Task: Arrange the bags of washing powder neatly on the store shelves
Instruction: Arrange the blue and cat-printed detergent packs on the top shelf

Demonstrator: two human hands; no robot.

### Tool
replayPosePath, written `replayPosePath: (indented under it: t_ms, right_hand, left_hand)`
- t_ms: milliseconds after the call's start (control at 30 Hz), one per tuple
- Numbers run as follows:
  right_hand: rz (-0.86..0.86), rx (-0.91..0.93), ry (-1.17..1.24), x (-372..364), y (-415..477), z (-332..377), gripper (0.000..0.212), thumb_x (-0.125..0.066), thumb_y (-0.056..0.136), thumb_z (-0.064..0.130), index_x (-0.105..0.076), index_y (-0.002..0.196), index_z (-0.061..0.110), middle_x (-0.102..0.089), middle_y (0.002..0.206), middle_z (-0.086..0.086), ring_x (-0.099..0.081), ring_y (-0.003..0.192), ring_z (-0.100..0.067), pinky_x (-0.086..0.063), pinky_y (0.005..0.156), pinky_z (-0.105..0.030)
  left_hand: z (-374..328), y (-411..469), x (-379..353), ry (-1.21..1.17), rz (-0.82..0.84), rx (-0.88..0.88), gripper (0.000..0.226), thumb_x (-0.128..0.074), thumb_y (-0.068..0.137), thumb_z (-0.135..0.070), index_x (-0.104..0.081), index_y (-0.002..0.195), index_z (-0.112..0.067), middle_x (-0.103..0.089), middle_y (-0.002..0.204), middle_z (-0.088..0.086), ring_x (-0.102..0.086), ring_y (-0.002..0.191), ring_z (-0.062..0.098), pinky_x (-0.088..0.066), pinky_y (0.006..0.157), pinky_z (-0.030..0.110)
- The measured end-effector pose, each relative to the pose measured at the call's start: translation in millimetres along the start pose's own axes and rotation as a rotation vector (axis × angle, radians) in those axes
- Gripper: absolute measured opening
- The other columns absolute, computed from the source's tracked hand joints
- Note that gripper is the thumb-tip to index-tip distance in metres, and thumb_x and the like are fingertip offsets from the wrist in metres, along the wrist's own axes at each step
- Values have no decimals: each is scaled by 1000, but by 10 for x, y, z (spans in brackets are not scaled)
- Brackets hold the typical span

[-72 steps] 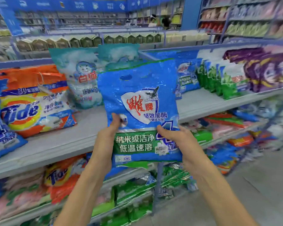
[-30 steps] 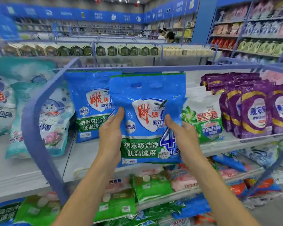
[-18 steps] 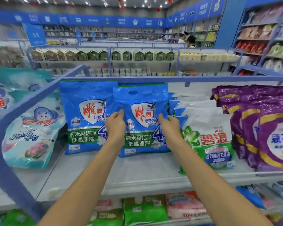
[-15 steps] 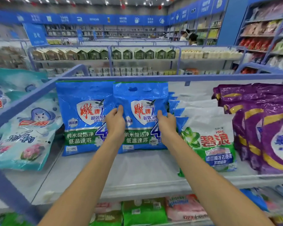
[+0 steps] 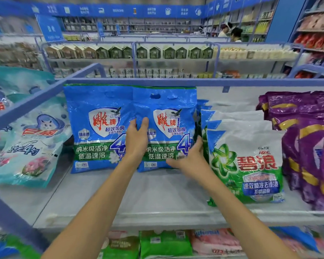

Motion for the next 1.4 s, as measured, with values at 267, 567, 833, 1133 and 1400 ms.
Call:
replayPosePath:
  t_ms: [267, 567, 833, 1133, 1400]
  right_hand:
    - [-114, 11, -328, -82, 1, -99, 108, -81, 85, 29, -6, 156, -2, -26, 153, -26, -28, 143, -46, -27, 118, -51]
    - [-210, 104, -342, 35, -111, -51, 66, -86, 76, 28, -49, 128, 11, -57, 122, -9, -57, 113, -31, -47, 89, -35]
    - [-235, 120, -523, -61, -437, 38, 70, -66, 90, 21, -32, 151, 11, -52, 140, -12, -59, 117, -38, -53, 90, -48]
    - [-181, 219, -489, -3, -1110, 78, 45, -55, 104, 29, -51, 146, 13, -54, 149, -3, -51, 135, -22, -39, 110, -35]
    - [-98, 370, -375, -246, -2209, -266, 47, -49, 104, 45, -50, 149, 30, -39, 154, 22, -22, 146, 7, -11, 123, -19]
  left_hand:
    - [401, -531, 38, 495, 147, -199, 108, -88, 69, -15, -22, 155, -20, -64, 129, -1, -62, 115, 21, -46, 90, 30]
    - [402, -420, 115, 551, 205, -171, 96, -86, 77, -17, -28, 153, -18, -67, 121, 4, -65, 106, 26, -50, 86, 31]
    - [487, -449, 84, 605, 247, -230, 90, -70, 91, -12, -9, 158, -4, -59, 132, 18, -60, 117, 38, -50, 96, 51]
    - [352, -1150, 583, 741, 306, -328, 52, -51, 103, -28, -38, 153, -18, -56, 145, 5, -54, 130, 29, -47, 101, 43]
    - [642, -2206, 983, 661, 189, -474, 46, -60, 100, -30, -55, 145, -23, -48, 152, -8, -28, 151, 13, -22, 120, 27]
Point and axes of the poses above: each hand's wrist, its own y-axis towards the middle knuckle, its own x-axis out of the back of the hand, z = x × y, the point moved 5 cm from there along y, towards the middle knuckle
